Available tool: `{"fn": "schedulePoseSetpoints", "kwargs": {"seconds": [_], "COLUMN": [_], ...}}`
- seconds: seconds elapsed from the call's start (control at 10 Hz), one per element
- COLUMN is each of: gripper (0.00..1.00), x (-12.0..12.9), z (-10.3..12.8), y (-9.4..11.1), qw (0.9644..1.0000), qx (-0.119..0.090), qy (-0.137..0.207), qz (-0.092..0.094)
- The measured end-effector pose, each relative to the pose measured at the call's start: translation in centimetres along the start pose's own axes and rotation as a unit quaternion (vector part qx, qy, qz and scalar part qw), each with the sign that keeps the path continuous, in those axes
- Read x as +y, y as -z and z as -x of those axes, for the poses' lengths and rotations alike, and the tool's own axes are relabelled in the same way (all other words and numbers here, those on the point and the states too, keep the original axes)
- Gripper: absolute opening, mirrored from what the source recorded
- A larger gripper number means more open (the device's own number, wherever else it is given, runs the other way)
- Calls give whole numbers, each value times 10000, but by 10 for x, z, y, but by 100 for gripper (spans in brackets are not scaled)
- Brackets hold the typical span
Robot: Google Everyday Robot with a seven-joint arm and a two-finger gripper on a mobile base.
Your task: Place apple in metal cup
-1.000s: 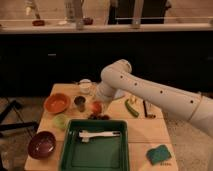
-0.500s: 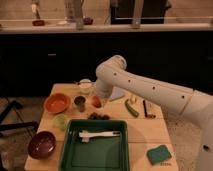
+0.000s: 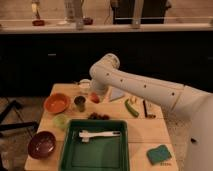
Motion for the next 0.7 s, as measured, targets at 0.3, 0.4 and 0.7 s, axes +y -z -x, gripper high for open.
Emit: {"fn": "schedulePoseSetpoints", "kwargs": {"seconds": [0.3,0.4,0.7], "gripper": [0,0,0], "x": [-14,-20,-44], "z": [-10,-12,-8], "y": [-14,-19,-33], "qw": [9998,9997,9988], "qx": [35,8,-182], "qy": [166,218,410], "qz": [-39,-62,-206]}}
